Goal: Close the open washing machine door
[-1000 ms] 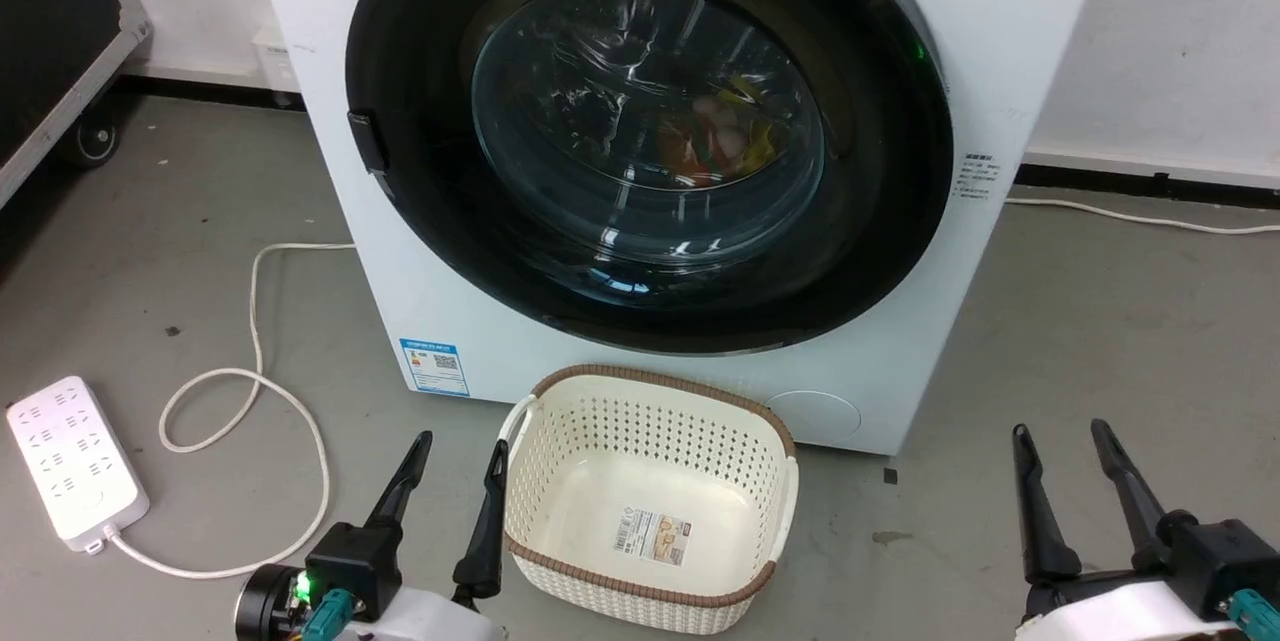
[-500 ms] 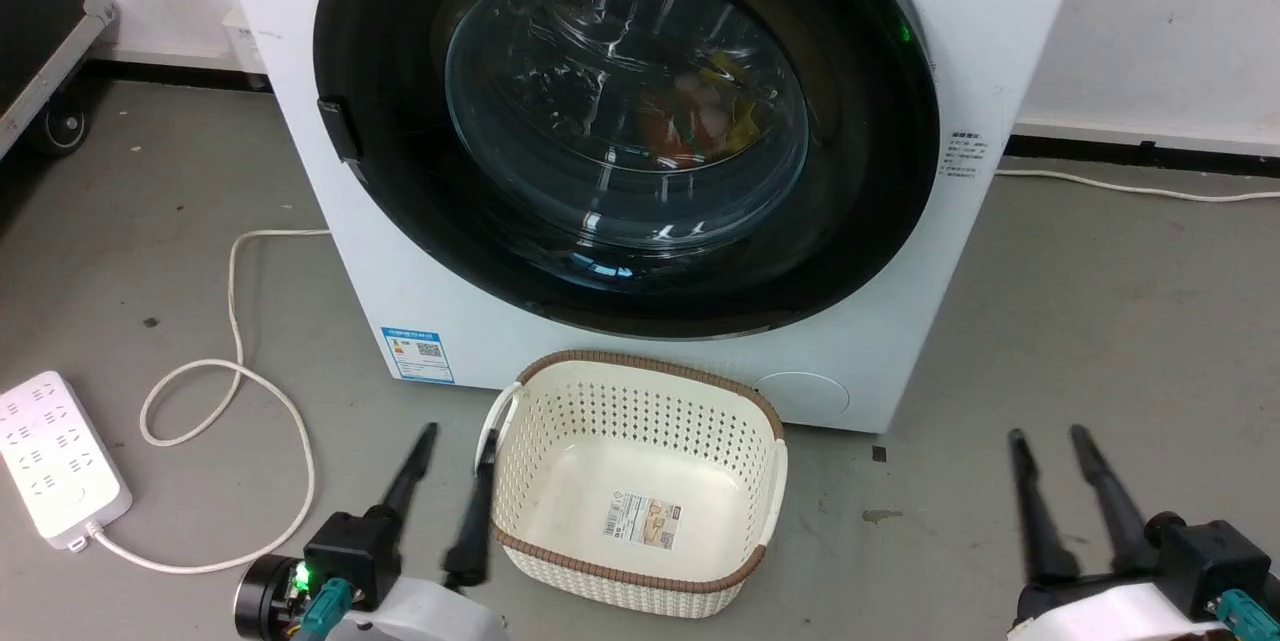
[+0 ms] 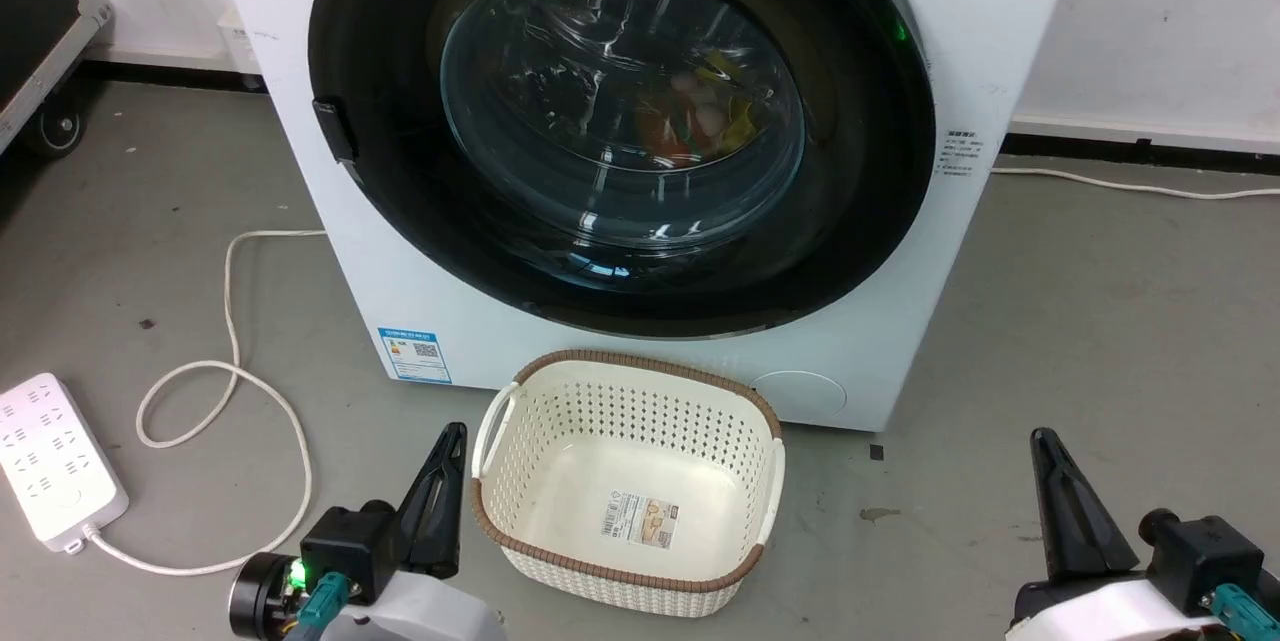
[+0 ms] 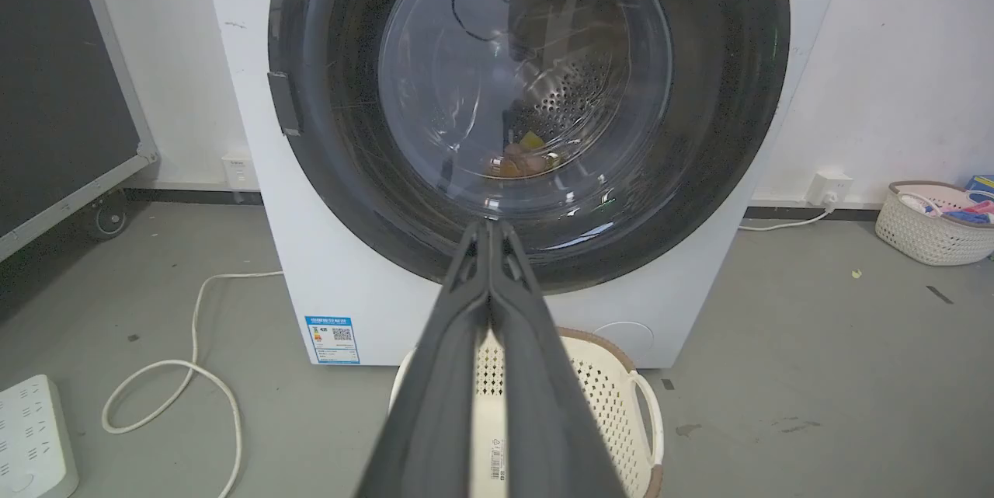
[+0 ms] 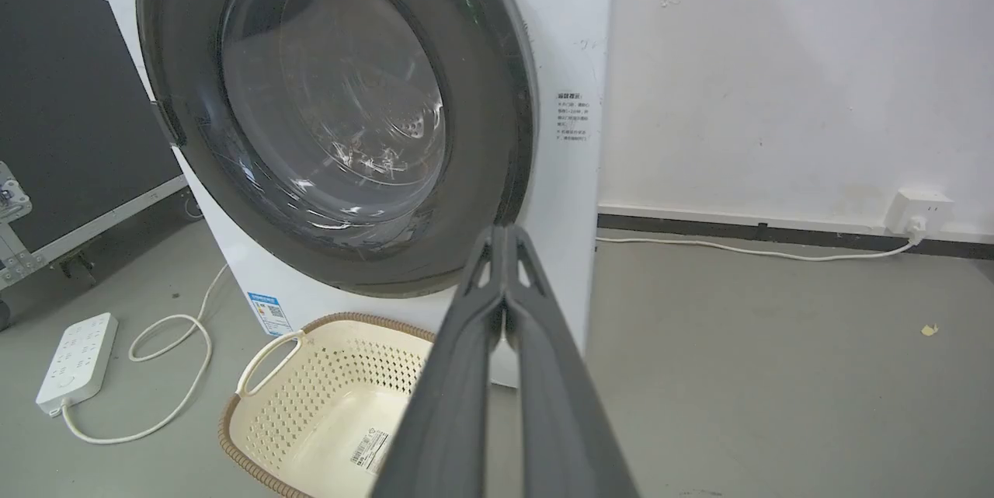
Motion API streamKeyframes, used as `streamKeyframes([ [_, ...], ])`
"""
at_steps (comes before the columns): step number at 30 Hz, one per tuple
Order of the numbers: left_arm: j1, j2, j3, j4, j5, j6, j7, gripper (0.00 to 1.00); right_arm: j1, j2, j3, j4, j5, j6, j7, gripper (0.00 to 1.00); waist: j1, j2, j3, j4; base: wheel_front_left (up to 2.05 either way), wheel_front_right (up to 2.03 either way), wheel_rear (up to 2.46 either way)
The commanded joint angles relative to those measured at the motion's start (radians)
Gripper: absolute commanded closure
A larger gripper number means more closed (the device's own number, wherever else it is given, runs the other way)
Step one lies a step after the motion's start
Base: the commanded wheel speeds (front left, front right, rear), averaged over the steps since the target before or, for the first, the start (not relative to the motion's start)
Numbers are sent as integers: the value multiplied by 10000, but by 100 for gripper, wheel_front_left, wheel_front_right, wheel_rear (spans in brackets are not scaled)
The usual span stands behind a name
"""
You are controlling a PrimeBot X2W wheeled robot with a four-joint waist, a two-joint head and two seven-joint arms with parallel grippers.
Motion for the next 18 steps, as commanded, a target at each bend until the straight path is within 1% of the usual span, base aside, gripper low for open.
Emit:
streamKeyframes([
  [1, 42, 0, 35, -72, 77, 33, 71, 100, -23, 6, 21, -75, -87, -1, 35, 100, 0, 0, 1, -5, 0, 0, 0],
  [18, 96, 1, 155, -331, 215, 193, 418, 100, -53, 13, 90, -242, -244, -1, 384, 100, -1, 0, 17, -79, 0, 0, 0],
])
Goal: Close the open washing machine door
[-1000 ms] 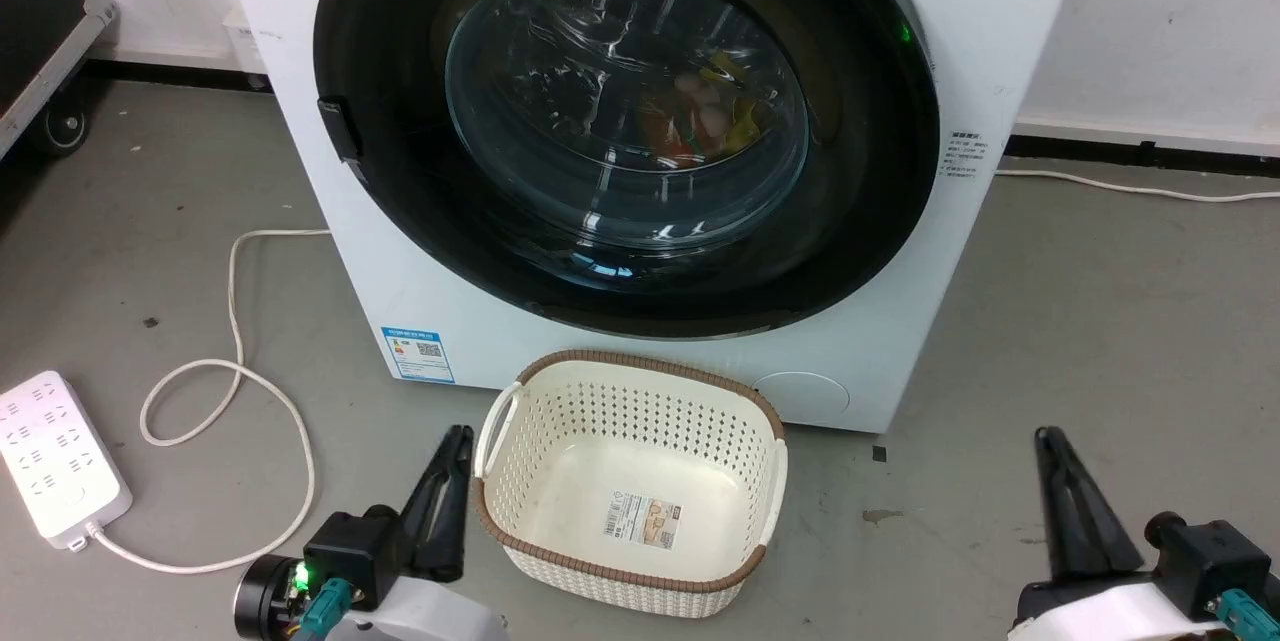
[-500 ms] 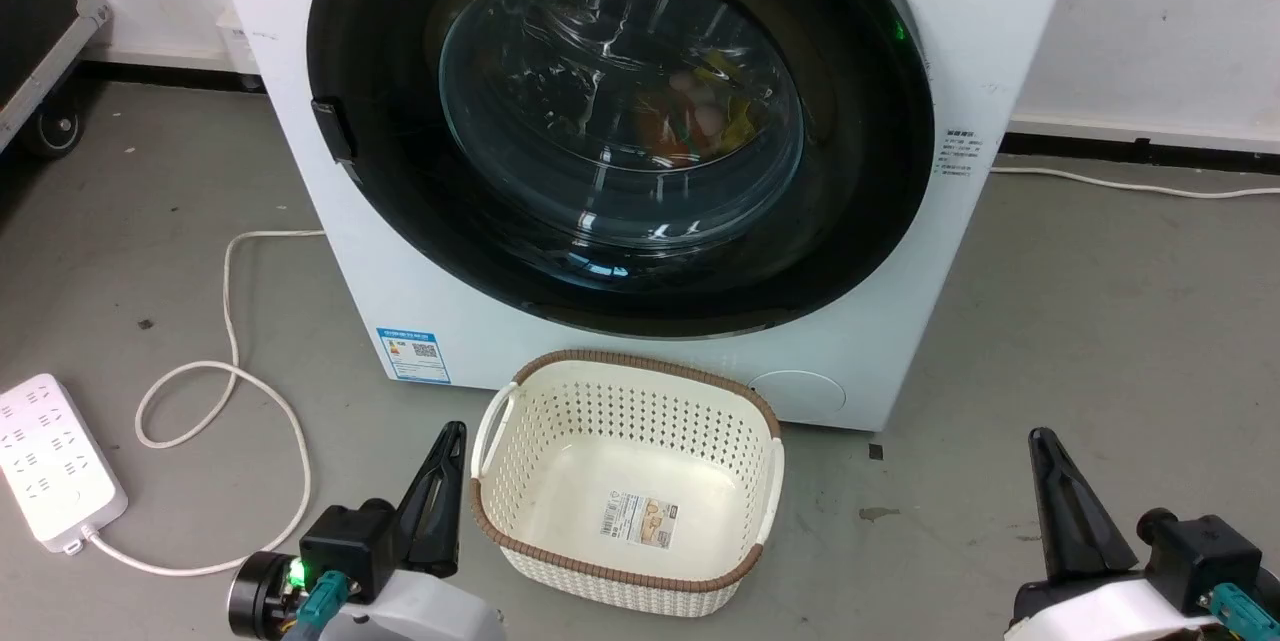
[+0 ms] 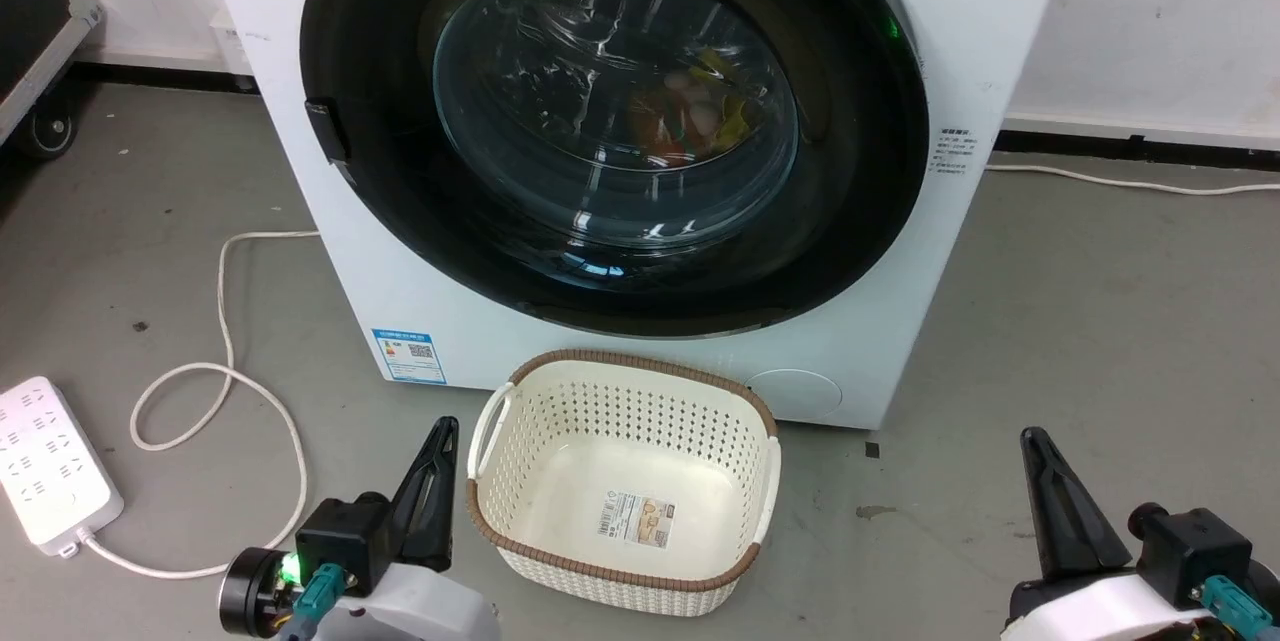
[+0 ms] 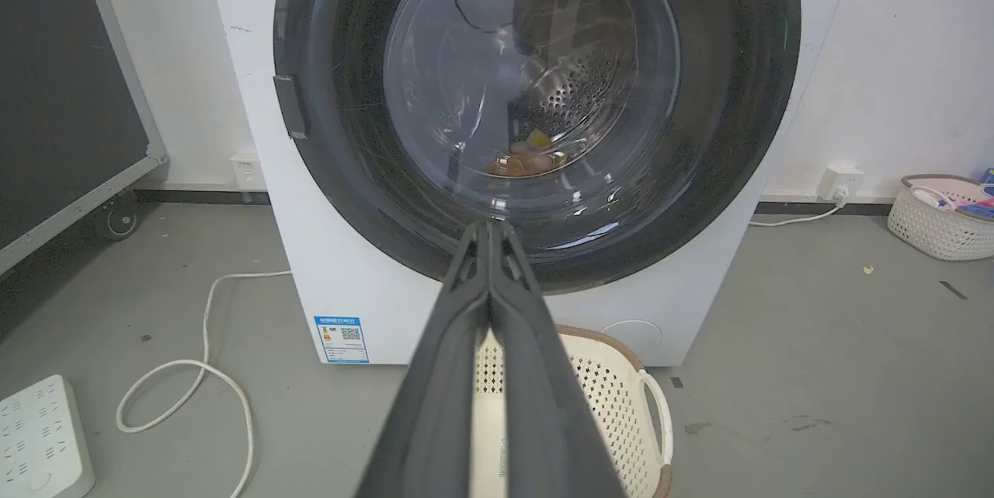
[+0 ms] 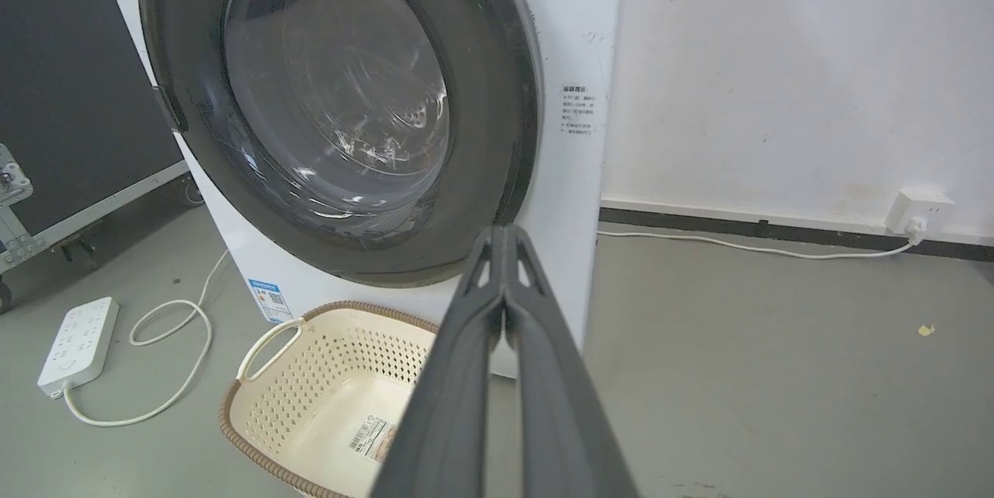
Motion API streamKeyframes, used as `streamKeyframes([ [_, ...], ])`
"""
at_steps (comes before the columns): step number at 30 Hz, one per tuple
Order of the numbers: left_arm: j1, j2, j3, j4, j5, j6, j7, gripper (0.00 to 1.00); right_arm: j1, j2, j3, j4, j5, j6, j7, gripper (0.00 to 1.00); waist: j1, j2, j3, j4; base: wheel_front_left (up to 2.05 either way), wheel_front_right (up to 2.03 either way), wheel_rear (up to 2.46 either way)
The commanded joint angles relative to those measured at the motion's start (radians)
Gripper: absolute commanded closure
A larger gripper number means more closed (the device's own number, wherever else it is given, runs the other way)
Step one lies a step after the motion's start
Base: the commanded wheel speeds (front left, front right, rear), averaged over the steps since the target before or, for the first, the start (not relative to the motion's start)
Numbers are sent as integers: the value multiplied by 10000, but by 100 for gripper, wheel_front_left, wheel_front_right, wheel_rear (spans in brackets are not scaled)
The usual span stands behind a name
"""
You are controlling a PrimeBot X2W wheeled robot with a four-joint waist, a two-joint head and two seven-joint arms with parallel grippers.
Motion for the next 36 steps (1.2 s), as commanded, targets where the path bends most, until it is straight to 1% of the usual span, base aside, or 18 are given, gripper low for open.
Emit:
streamKeyframes([
  [1, 95, 1, 47, -78, 94, 72, 89, 100, -53, 12, 25, -85, -88, -1, 52, 100, -1, -1, 1, -5, 0, 0, 0],
  [36, 210, 2, 301, -628, 385, 410, 826, 100, -116, 27, 172, -438, -421, -3, 791, 100, -1, -1, 36, -163, 0, 0, 0],
])
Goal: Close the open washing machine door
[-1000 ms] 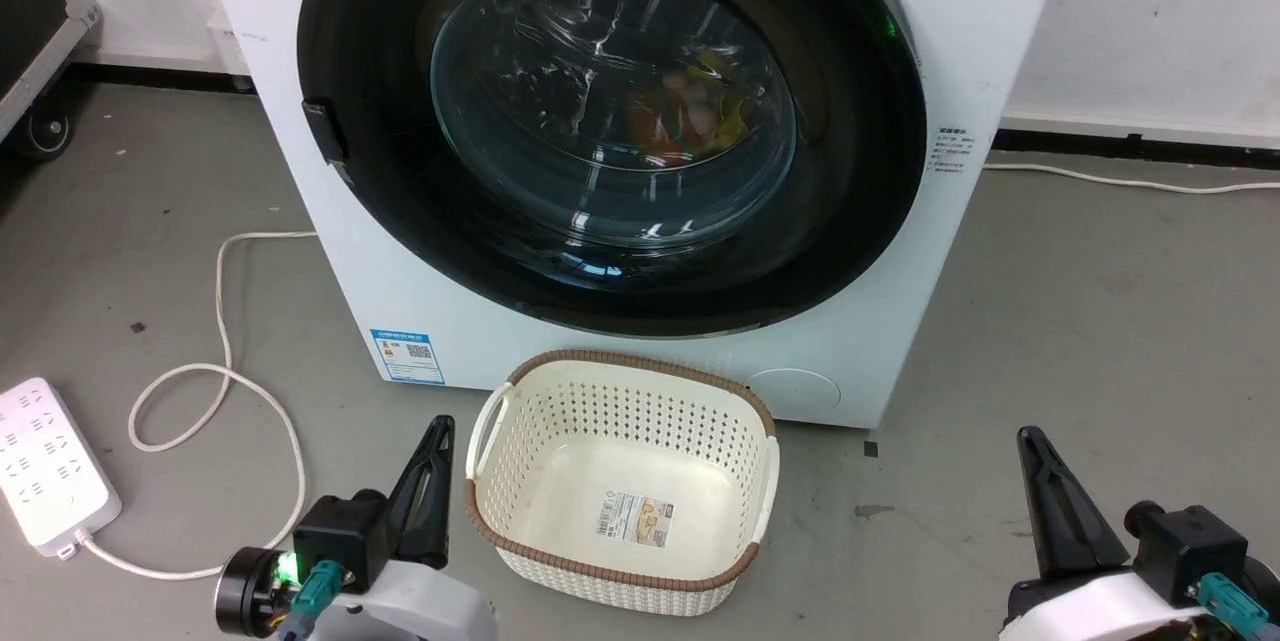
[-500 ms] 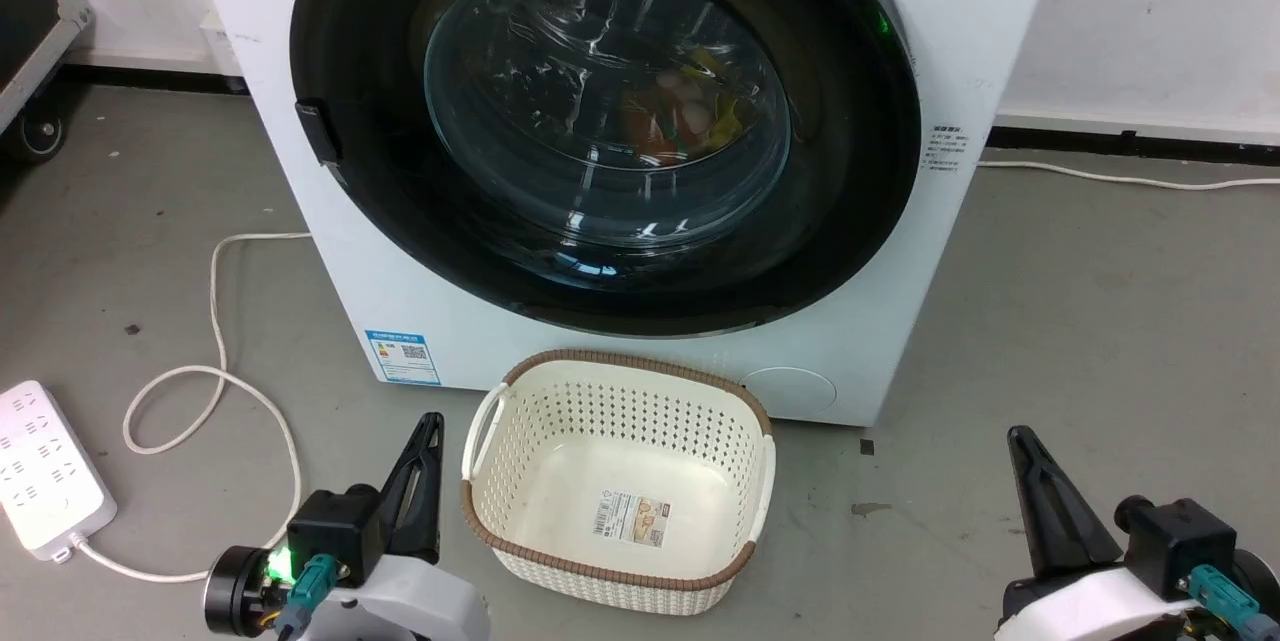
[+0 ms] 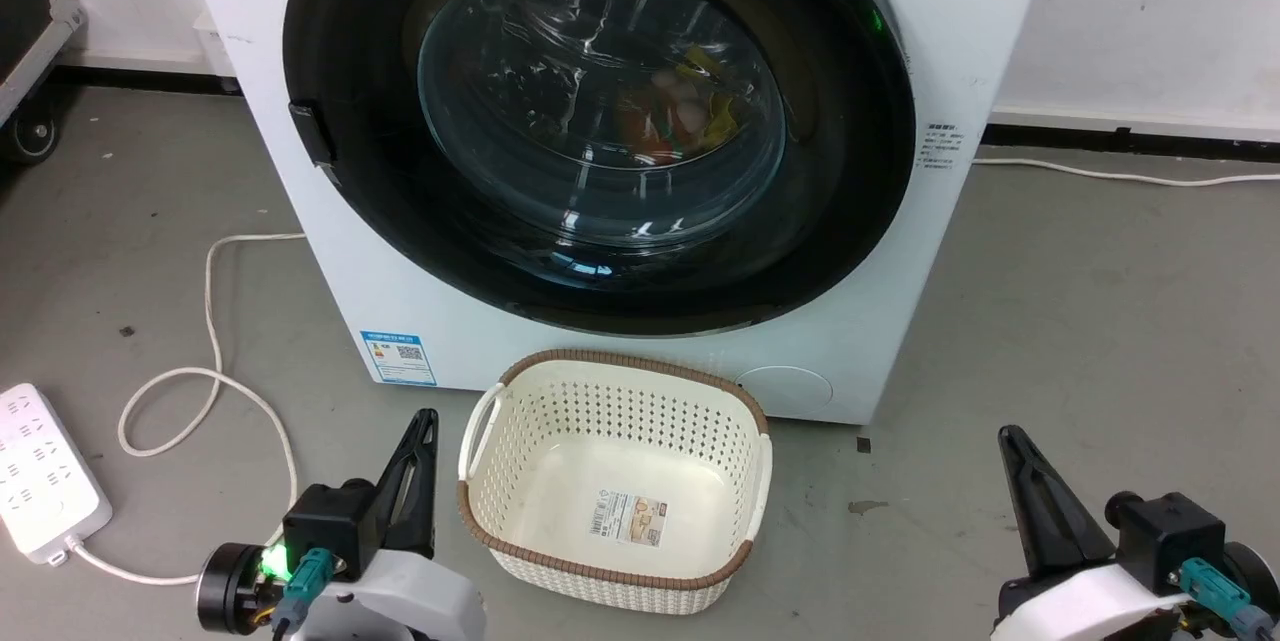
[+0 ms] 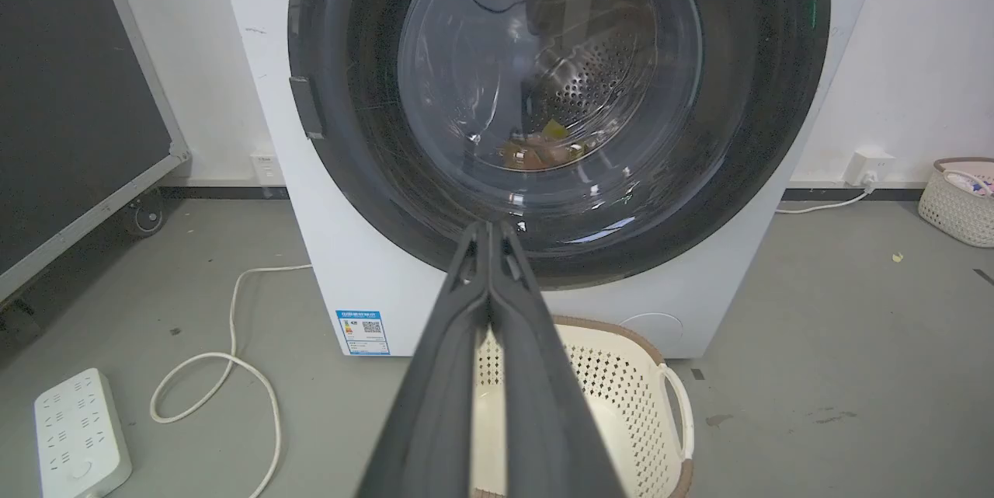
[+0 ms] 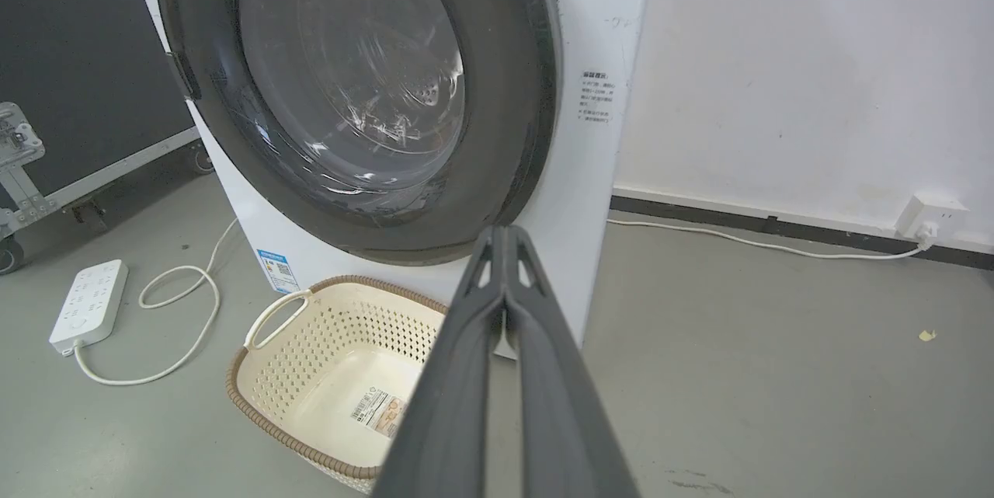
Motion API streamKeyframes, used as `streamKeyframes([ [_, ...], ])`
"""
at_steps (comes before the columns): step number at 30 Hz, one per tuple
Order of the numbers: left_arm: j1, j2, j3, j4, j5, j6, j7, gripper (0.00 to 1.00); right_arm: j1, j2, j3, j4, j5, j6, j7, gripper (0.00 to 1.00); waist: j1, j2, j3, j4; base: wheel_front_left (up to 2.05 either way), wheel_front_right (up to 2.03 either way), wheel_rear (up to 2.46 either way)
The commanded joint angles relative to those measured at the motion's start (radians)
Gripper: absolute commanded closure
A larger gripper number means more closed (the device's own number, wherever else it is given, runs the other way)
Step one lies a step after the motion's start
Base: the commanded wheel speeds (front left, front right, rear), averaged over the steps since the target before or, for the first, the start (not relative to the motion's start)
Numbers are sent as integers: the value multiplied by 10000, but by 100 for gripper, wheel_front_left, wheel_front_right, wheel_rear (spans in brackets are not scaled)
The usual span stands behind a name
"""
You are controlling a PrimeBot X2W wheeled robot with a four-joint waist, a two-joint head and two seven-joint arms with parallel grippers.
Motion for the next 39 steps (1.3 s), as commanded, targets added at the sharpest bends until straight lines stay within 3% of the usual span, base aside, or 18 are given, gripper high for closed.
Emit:
streamKeyframes([
  [1, 159, 3, 61, -89, 81, 90, 66, 100, -93, 28, 27, -95, -81, -3, 63, 100, -1, 0, 1, -7, 0, 0, 0],
  [39, 294, 4, 357, -730, 420, 485, 924, 100, -167, 46, 198, -507, -470, -5, 925, 100, -1, 0, 41, -191, 0, 0, 0],
])
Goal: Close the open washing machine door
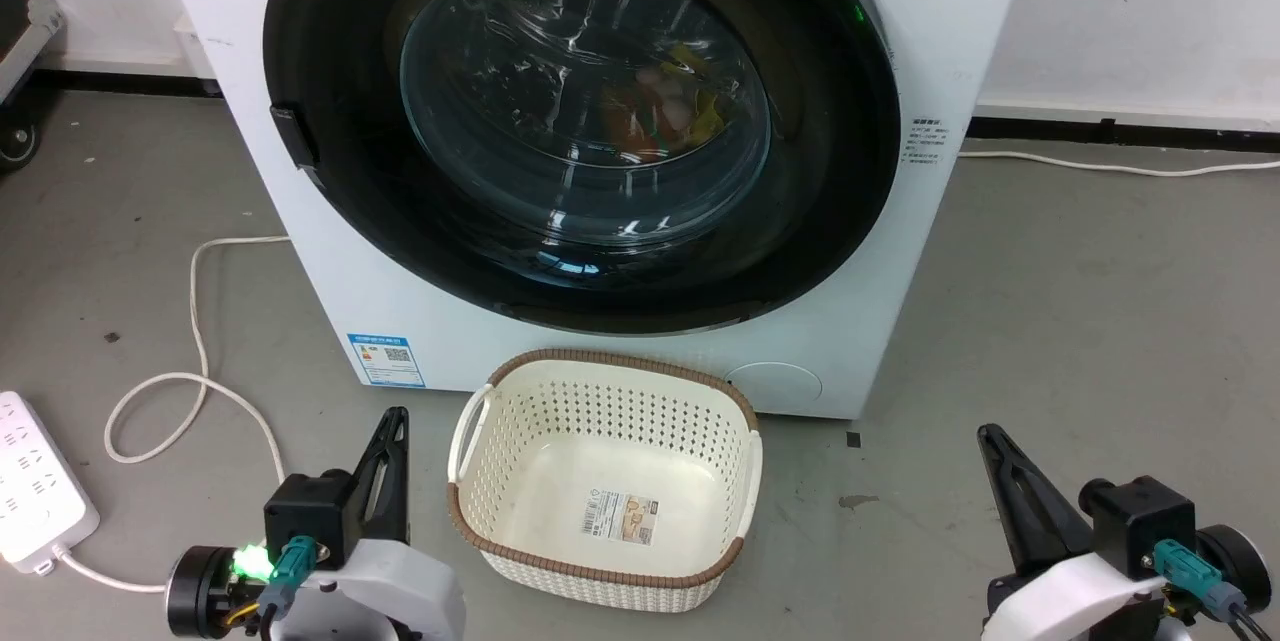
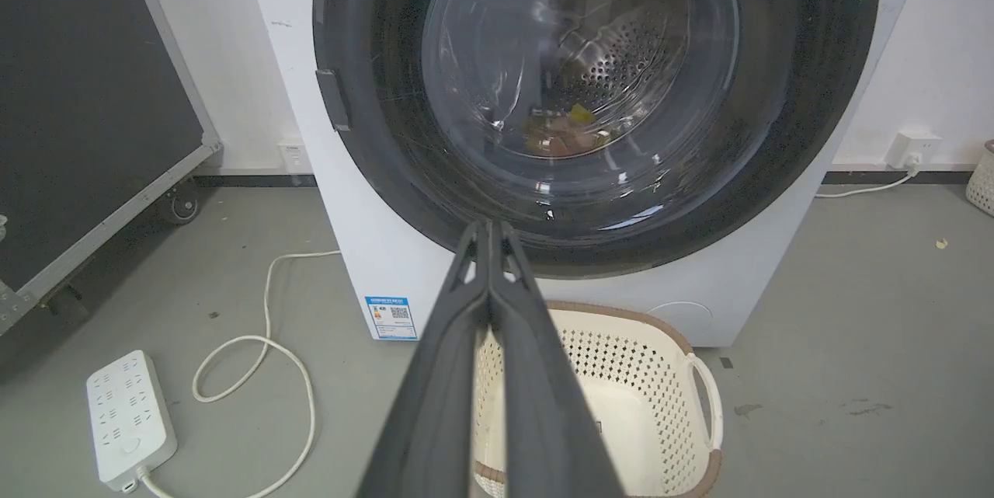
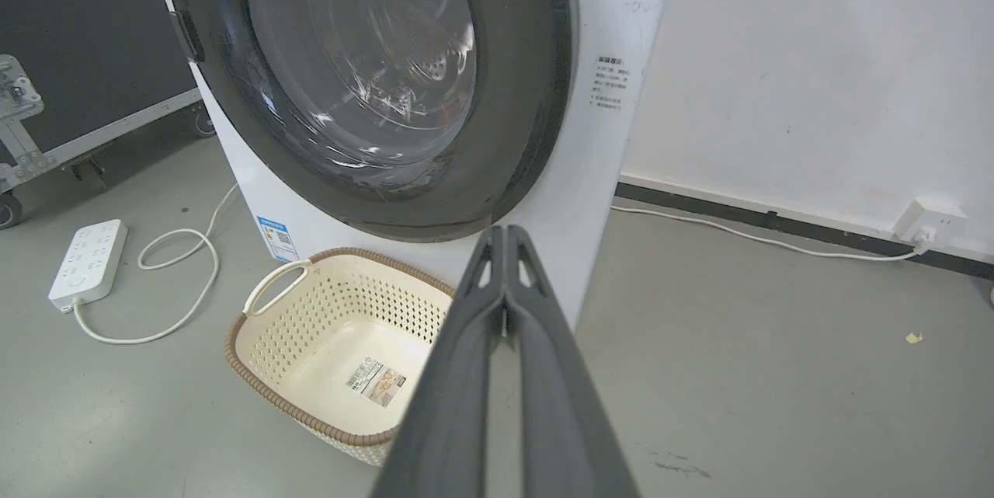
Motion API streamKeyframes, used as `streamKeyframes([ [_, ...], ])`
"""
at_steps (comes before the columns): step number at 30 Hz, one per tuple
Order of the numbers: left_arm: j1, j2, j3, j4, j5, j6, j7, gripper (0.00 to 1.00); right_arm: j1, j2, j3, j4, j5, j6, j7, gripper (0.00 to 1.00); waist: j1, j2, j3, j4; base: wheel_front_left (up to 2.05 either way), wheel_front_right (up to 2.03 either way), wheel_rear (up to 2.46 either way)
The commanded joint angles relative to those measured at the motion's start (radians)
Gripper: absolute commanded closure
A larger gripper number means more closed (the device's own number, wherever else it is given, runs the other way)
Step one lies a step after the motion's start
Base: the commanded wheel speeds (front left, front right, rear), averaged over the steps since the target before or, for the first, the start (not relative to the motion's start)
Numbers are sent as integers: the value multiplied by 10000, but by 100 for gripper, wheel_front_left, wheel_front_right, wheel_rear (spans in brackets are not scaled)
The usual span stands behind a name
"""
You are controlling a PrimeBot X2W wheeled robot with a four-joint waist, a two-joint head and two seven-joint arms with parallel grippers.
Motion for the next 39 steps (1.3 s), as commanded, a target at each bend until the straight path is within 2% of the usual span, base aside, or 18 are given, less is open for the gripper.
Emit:
streamKeyframes([
  [1, 143, 4, 44, -84, 77, 64, 59, 100, -124, 45, 24, -99, -46, -7, 65, 100, 0, 0, 1, -5, 0, 0, 0],
  [39, 188, 5, 143, -298, 191, 197, 346, 100, -149, 51, 81, -237, -175, -7, 354, 100, 0, 0, 15, -67, 0, 0, 0],
])
